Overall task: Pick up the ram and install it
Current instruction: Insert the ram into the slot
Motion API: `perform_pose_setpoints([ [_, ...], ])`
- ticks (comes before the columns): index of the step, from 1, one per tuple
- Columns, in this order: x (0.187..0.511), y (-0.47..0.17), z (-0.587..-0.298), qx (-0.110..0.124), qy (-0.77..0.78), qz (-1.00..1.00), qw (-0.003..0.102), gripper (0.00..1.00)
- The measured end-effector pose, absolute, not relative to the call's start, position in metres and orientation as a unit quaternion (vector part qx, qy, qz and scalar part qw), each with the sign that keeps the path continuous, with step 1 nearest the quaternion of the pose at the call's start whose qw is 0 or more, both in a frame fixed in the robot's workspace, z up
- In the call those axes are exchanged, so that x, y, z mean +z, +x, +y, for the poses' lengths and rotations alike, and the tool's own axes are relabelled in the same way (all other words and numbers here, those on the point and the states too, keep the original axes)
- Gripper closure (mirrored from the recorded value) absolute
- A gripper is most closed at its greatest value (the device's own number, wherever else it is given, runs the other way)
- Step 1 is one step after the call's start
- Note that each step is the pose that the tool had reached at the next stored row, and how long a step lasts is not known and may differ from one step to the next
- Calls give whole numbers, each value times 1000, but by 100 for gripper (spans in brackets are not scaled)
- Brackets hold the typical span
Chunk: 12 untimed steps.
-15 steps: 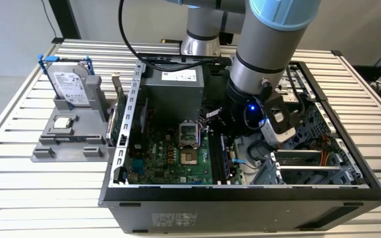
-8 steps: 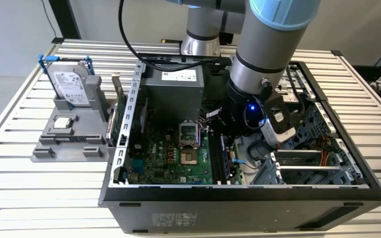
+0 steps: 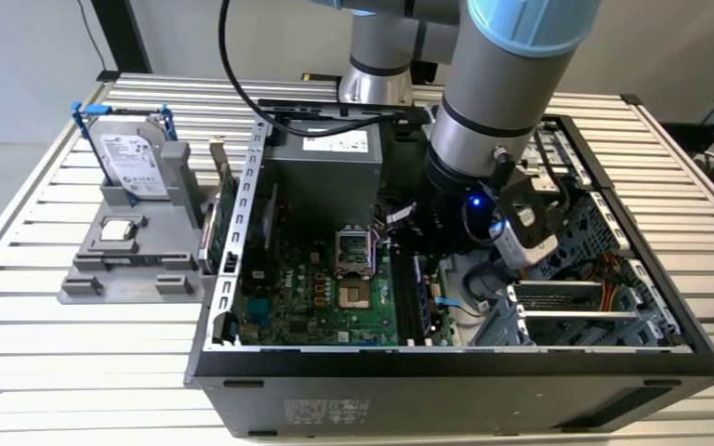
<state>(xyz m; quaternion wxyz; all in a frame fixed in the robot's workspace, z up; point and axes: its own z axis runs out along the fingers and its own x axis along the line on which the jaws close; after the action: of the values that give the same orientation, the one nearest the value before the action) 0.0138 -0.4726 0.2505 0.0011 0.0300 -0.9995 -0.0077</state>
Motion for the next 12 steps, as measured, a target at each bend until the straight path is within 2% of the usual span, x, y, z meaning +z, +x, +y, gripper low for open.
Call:
perform_pose_setpoints([
  [12,251,14,-473,-8,137,-991,1,100],
])
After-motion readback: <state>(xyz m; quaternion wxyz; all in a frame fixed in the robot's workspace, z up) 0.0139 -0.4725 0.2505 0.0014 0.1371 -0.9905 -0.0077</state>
